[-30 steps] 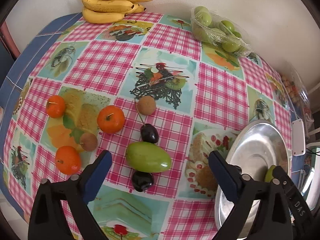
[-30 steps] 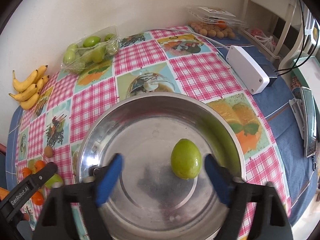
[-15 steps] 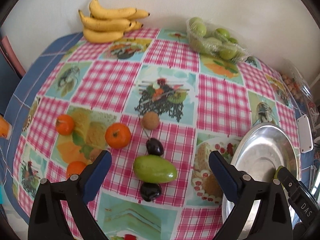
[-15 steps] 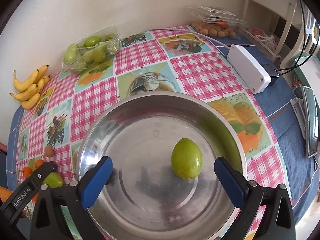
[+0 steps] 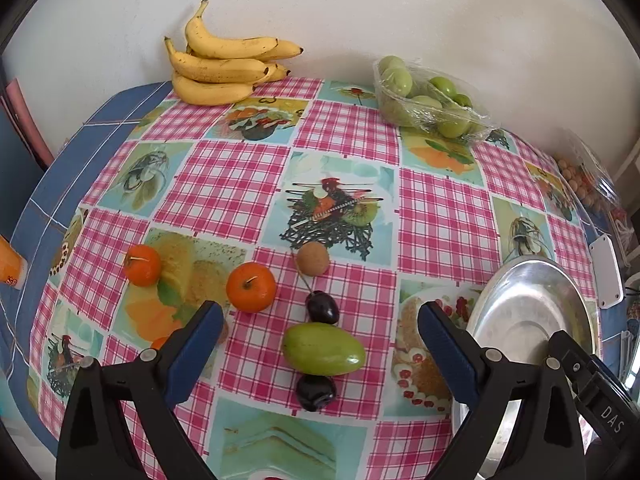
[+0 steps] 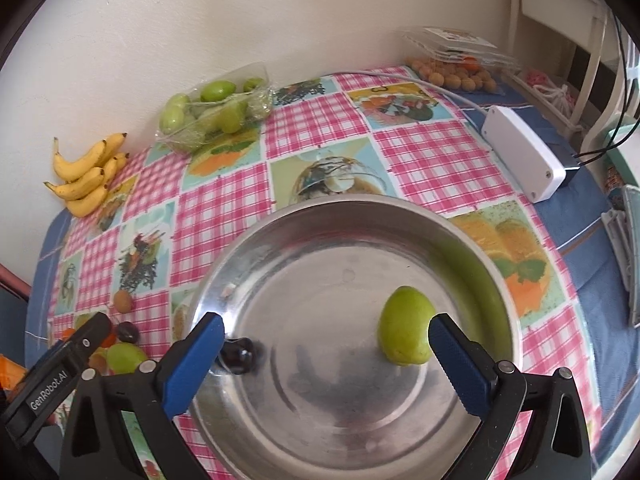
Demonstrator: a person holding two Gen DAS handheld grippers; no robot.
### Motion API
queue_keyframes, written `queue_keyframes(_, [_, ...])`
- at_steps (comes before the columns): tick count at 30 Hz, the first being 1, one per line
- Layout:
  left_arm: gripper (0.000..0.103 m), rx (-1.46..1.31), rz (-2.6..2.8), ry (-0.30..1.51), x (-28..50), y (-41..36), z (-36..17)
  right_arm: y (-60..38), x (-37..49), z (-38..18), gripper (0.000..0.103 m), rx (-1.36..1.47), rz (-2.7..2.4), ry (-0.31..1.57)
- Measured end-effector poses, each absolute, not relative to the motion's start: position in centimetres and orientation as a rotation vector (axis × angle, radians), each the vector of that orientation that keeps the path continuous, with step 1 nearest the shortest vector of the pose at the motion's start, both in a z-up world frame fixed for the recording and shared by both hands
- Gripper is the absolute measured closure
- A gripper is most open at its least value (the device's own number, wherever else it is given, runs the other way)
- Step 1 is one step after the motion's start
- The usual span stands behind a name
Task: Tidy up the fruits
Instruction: 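Move both tools back from the bowl toward the fruit cluster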
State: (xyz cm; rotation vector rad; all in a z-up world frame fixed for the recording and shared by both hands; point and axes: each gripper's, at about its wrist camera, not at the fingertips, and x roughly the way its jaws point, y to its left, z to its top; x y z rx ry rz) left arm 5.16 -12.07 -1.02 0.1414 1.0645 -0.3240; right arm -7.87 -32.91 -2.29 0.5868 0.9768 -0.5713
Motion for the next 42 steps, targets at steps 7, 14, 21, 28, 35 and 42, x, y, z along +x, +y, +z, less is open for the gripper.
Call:
queue_keyframes(7, [0.005,0.099,-0.326,1.050,5.9,-10.1,-0.3,-32.0,-7.0,-2.7,0.000,0.617,-0.503,0.989])
queue_keyframes(14, [0.005,0.088,-0.287,1.032,7.0,-7.4,0.3,-30.9,-6.5,-2.4,0.000,0.587,-0.482,0.950])
queue_keyframes(21, [0.005,0.033,-0.268,1.043,8.4,-4.4,0.2,-30.6,-5.6,-2.6,0.000,0.611,-0.461,1.007])
queue_keyframes(28, [0.005,0.016,-0.181,1.027,9.7,-1.5,0.4,-29.5,-4.6,-2.0,0.000,0.571,-0.493,0.981])
queue_keyframes(35, [0.005,-0.039,-0.147,1.032,10.6,1.0,0.4,-26.3,-2.1,-0.9,0.000,0.510,-0.409,0.940])
queue_keyframes(42, [0.005,-0.069,-0.127,1.056,10.9,2.4,-0.1,-22.4,0.3,-0.5,0.000,0.469,-0.301,0.918])
